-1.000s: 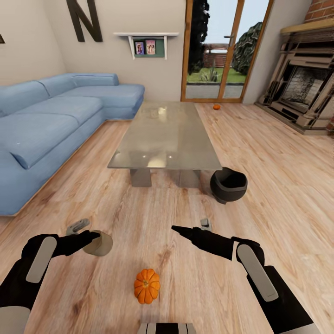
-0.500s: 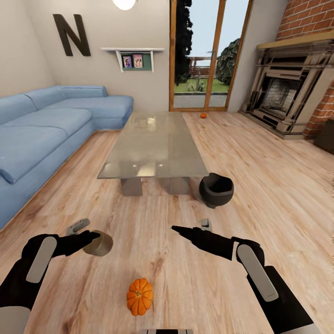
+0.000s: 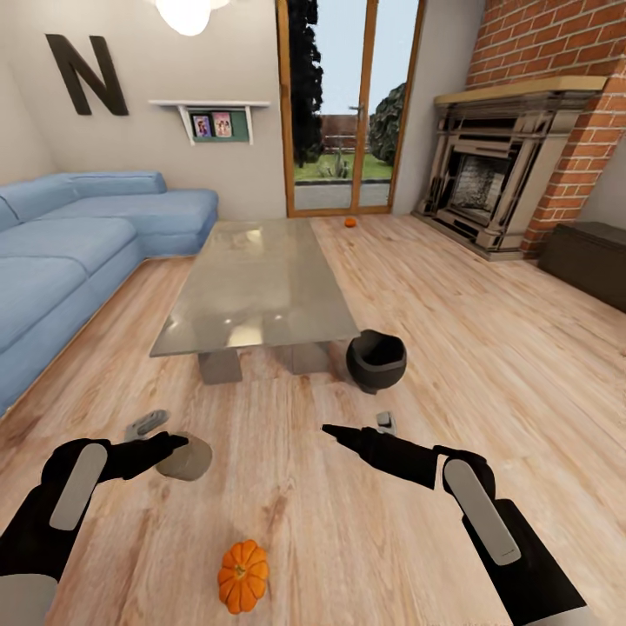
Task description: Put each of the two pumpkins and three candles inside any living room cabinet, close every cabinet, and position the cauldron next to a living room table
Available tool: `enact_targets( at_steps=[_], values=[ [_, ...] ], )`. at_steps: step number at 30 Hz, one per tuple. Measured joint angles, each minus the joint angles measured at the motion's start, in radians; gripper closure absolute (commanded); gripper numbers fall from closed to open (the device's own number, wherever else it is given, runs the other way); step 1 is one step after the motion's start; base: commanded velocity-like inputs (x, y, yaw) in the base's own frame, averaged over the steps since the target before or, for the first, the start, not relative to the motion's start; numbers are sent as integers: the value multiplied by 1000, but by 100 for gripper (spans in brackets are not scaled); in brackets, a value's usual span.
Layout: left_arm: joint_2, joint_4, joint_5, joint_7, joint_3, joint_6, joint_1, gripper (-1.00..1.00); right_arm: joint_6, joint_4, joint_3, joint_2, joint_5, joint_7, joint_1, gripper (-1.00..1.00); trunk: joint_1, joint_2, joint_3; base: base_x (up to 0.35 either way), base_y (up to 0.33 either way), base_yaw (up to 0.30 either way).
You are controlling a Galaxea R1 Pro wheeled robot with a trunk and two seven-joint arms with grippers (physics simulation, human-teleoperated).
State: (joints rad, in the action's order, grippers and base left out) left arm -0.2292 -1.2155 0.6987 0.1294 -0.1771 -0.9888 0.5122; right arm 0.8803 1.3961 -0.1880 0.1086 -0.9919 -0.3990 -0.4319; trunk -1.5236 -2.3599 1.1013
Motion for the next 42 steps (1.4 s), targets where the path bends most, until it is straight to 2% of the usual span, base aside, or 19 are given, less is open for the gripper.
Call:
enact_targets(
  at_steps=[24, 35, 42],
  values=[
    [1, 0, 0, 0, 5, 0, 0, 100, -2, -27, 2, 0, -1, -1, 0, -100, 92, 168, -101, -2, 0, -228],
    [2, 0, 0, 0, 6, 0, 0, 100, -1, -34, 2, 0, -2, -1, 0, -100, 134, 245, -147, -277, 0, -228],
    [5, 0, 0, 0, 6, 1, 0, 100, -1, -38, 2, 0, -1, -1, 0, -100, 161, 294, -177, -56, 0, -228]
  ],
)
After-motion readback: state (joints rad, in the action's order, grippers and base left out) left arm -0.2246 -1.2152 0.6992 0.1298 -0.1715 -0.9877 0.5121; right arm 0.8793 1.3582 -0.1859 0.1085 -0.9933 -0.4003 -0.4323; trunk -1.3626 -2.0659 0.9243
